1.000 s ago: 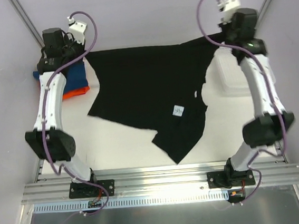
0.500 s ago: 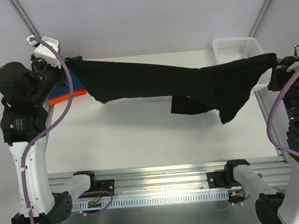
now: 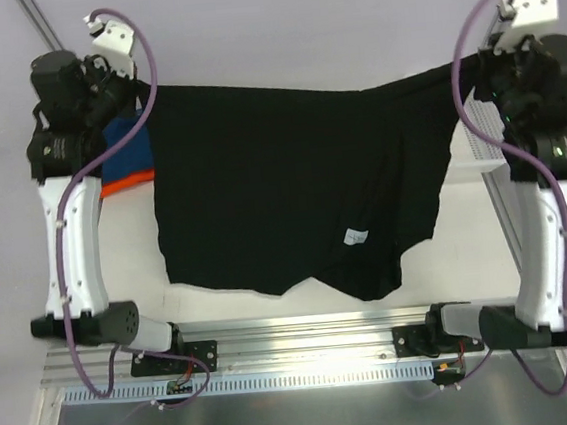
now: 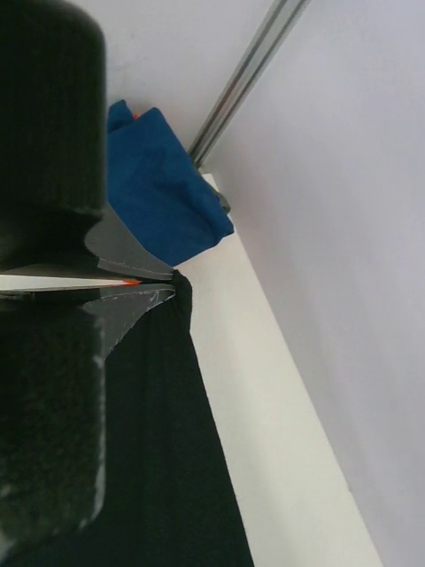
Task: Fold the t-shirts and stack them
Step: Flatten the tshirt out
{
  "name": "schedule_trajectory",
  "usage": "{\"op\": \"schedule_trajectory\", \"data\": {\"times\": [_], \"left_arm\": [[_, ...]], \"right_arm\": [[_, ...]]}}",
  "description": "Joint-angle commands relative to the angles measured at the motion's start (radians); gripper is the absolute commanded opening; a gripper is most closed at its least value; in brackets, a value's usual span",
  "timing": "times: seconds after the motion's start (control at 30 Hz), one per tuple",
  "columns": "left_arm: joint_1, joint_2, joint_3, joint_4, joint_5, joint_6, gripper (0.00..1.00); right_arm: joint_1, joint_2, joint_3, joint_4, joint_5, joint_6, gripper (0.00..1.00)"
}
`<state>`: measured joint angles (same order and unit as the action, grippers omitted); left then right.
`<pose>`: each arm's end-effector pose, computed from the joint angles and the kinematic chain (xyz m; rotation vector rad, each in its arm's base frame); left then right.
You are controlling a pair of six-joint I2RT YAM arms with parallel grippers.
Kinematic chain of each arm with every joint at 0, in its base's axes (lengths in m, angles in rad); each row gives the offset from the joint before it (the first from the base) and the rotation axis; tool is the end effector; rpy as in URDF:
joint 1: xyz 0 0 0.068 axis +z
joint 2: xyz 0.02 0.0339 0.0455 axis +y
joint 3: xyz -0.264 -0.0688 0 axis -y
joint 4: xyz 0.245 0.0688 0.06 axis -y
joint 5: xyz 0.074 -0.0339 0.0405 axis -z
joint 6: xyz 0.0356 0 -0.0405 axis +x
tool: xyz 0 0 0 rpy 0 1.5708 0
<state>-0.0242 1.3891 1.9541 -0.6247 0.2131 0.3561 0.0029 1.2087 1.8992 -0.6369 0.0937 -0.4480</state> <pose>0.2554 -0.0137 0.5485 0.4669 1.5614 0.0813 0.1864 -0.0028 0.5685 -0.2684 1.5089 -0.4265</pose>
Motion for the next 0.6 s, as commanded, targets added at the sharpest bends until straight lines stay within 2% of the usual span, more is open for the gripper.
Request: {"op": "schedule_trajectory", "data": {"times": [0.0,0.13,0.23,0.43,0.57], "left_arm": [[0.018,0.112,0.127,0.028,-0.057,0.027,0.0],[0.018,0.209,0.297,0.025,-0.055,0.058,0.0],[0.018,0.228,0.327,0.026,-0.055,0.07,0.0],[0.018,0.133,0.226,0.025,-0.044,0.04,0.0],[0.018,-0.016,0.115,0.023,-0.049,0.026,0.0]], "right_arm": [[-0.023,0.121,0.059,0.12,0.046,-0.012,0.0],[-0.024,0.23,0.197,0.126,0.049,-0.026,0.0],[-0.024,0.262,0.26,0.132,0.052,-0.031,0.0],[-0.024,0.157,0.198,0.125,0.043,0.003,0.0],[-0.024,0.033,0.105,0.103,0.037,0.006,0.0]]}}
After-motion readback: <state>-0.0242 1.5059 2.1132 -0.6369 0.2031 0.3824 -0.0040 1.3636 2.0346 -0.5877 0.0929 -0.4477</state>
